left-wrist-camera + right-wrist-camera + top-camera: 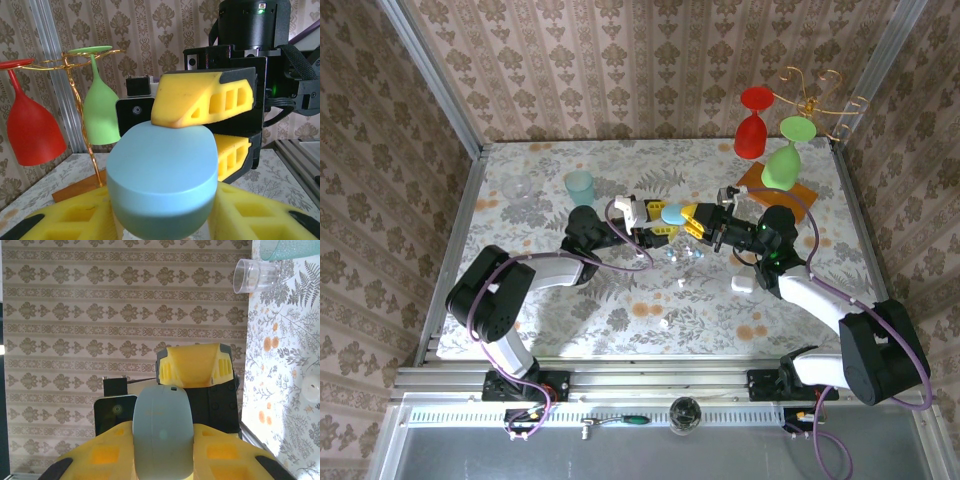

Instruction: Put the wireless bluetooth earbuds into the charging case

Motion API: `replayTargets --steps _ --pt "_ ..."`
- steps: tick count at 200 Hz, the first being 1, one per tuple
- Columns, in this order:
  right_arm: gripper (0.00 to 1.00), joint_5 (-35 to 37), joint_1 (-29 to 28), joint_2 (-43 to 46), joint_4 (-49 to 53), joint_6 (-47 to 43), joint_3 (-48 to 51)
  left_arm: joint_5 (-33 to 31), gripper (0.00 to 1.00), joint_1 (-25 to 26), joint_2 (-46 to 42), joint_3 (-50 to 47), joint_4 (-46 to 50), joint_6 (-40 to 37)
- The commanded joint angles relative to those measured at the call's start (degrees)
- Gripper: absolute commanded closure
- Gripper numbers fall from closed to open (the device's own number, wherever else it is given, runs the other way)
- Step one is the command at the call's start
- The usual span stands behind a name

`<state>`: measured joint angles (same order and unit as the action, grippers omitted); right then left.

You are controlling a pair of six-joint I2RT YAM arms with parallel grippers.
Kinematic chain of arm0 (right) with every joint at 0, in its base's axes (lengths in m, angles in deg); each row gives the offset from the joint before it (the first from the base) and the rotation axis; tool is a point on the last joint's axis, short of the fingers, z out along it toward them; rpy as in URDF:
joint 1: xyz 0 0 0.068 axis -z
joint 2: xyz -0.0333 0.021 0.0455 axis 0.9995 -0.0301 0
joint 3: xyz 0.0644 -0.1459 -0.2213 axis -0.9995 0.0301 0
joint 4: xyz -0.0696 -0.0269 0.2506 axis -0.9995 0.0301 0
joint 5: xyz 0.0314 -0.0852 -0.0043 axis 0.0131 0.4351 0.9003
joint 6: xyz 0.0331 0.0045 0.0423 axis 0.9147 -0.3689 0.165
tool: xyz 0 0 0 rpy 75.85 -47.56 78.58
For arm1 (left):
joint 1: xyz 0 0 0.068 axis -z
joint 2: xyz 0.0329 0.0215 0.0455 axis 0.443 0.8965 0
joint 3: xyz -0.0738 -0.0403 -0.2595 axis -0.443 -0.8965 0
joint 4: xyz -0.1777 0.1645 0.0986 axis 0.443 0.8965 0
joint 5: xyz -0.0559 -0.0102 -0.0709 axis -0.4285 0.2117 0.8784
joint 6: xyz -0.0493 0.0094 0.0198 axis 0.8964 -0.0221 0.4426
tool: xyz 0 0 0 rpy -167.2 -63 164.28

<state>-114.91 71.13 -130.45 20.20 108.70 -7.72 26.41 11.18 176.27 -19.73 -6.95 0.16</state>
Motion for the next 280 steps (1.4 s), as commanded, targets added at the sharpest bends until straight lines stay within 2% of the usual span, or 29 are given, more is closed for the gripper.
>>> replayTargets --steps 1,54,104,123,140,204,252,280 --pt "0.92 -0.5 -0.3 -0.4 0.4 -1.6 0.9 2.4 0.55 0.5 0.7 1.8 -2.1 1.6" --pt "0.92 -0.4 -0.3 -0.4 0.5 -1.7 1.0 2.5 0.53 0.5 0.6 1.6 -2.0 1.8" --pt "0.92 -0.4 -0.3 -0.6 1.0 -1.9 1.1 2.9 0.59 0.5 0.6 1.8 -2.1 2.3" --pt "0.92 -0.4 -0.3 -0.8 0.9 -1.9 1.2 3.0 0.53 0.5 0.6 2.0 -2.1 2.5" --pt "0.92 -0.4 -0.3 -0.8 0.7 -1.9 1.2 3.2 0.52 0.5 0.6 2.0 -2.1 2.6" --pt "0.92 -0.6 -0.2 -1.4 0.6 -2.0 1.3 3.4 0.60 0.6 0.8 2.2 -2.1 3.0" --pt "0.91 -0.5 -0.2 -1.8 0.7 -1.9 1.2 3.8 0.71 0.6 0.7 2.4 -2.1 3.3" --pt "0.89 -0.4 -0.3 -1.2 1.7 -2.4 1.2 3.9 0.71 0.6 0.8 2.3 -2.1 3.3"
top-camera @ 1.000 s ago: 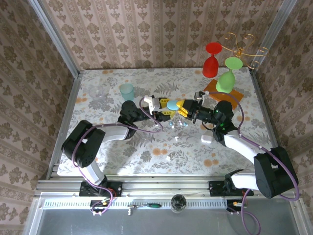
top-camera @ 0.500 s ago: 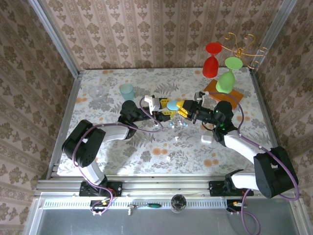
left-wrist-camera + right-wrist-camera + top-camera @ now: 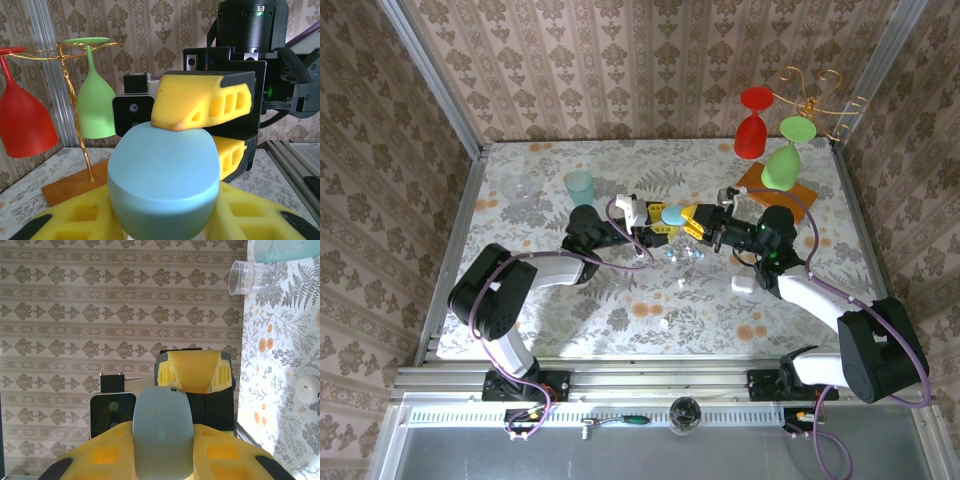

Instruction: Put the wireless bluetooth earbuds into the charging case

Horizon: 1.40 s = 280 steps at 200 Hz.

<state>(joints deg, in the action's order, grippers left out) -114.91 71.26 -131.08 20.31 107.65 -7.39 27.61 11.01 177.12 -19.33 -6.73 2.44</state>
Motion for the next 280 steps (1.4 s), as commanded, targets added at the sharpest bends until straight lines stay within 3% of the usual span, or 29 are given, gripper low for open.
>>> replayTargets --steps 1,17,29,77,116,161,187,246,280 --pt "0.89 -0.4 -0.3 -0.6 1.6 -1.4 0.9 2.7 0.70 0.8 -0.1 1.9 -2.3 1.1" --pt "0.90 -0.4 -0.4 -0.3 1.9 -1.6 0.8 2.6 0.58 0.8 0.0 1.8 -2.3 1.1" --pt "0.90 -0.4 -0.3 -0.2 2.0 -1.6 0.8 2.7 0.56 0.8 -0.1 2.0 -2.3 1.3" --pt "0.90 -0.5 -0.4 -0.2 1.8 -1.8 0.9 2.7 0.57 0.8 0.2 2.0 -2.3 1.4" --pt "0.90 -0.3 -0.4 -0.7 1.3 -1.6 1.2 3.0 0.52 0.8 0.1 2.2 -2.3 2.2" --pt "0.91 -0.2 -0.3 -0.3 1.6 -1.7 1.2 3.1 0.61 0.8 0.3 1.9 -2.3 2.3" --pt "0.91 -0.1 -0.3 0.2 0.9 -1.6 1.1 3.0 0.51 0.8 0.7 1.9 -2.3 1.9" --pt "0.91 0.3 -0.4 1.0 -0.5 -1.4 1.6 2.7 0.54 0.8 1.5 1.9 -2.5 1.5" --pt "0.91 0.8 -0.2 1.9 -0.7 -1.5 2.1 2.5 0.50 0.8 1.5 1.7 -2.4 1.3"
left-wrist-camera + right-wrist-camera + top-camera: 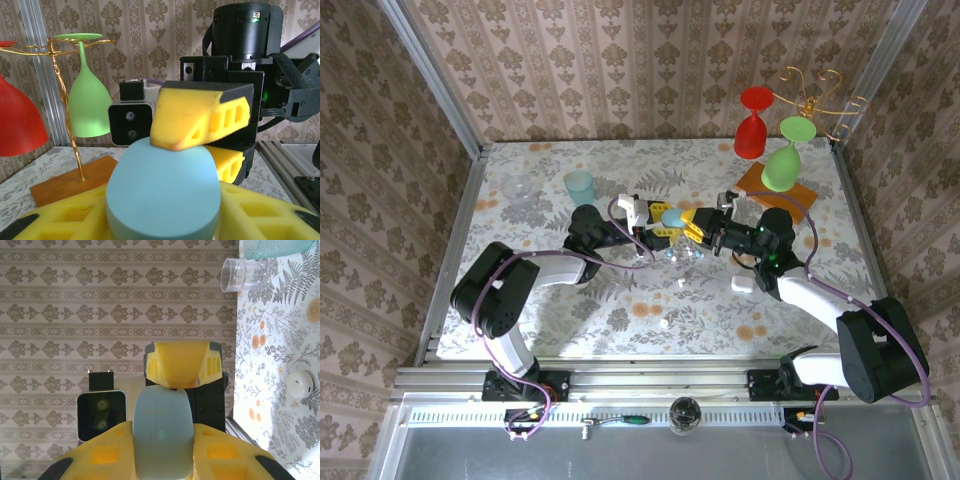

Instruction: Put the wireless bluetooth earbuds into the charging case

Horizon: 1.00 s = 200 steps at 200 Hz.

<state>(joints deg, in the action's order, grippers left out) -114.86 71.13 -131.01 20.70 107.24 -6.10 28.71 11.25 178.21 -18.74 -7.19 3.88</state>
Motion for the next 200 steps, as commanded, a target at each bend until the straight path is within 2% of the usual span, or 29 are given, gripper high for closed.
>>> replayTargets --steps 1,34,67,103,200 --pt "0.91 0.7 -0.1 1.9 -1.1 -1.1 0.9 1.4 0.50 0.5 0.4 1.2 -2.0 -0.1" --pt "0.91 1.0 0.3 2.4 -2.0 -0.8 1.3 1.5 0.53 0.5 0.0 1.1 -2.0 0.1" --pt "0.91 1.3 0.7 3.2 -1.8 -0.7 1.6 1.4 0.44 0.4 -1.0 0.4 -2.0 0.1" --pt "0.92 1.2 1.6 3.5 -2.7 0.6 1.5 1.2 0.42 0.3 -1.3 0.4 -2.2 0.4" --pt "0.93 0.5 2.7 3.2 -5.8 4.7 1.5 3.0 0.49 0.2 0.5 4.3 -2.2 1.8"
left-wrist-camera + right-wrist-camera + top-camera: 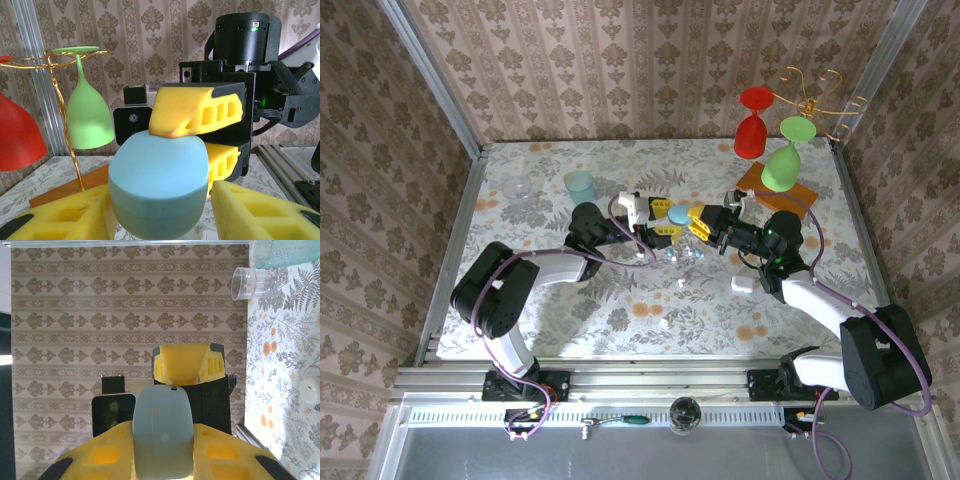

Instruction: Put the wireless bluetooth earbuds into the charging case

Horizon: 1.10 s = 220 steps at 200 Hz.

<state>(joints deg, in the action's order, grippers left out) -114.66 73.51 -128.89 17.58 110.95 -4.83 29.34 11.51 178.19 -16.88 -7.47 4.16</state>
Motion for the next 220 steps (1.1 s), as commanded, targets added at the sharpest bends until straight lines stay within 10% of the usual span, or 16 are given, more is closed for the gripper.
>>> replayTargets --steps 1,220 --pt "0.93 0.3 0.3 1.0 -2.7 1.0 0.2 2.4 0.50 -0.1 0.6 2.5 -1.9 1.4" --pt "0.94 -0.3 0.2 0.3 -2.0 0.6 0.0 3.6 0.53 0.5 2.2 3.4 -1.9 1.2"
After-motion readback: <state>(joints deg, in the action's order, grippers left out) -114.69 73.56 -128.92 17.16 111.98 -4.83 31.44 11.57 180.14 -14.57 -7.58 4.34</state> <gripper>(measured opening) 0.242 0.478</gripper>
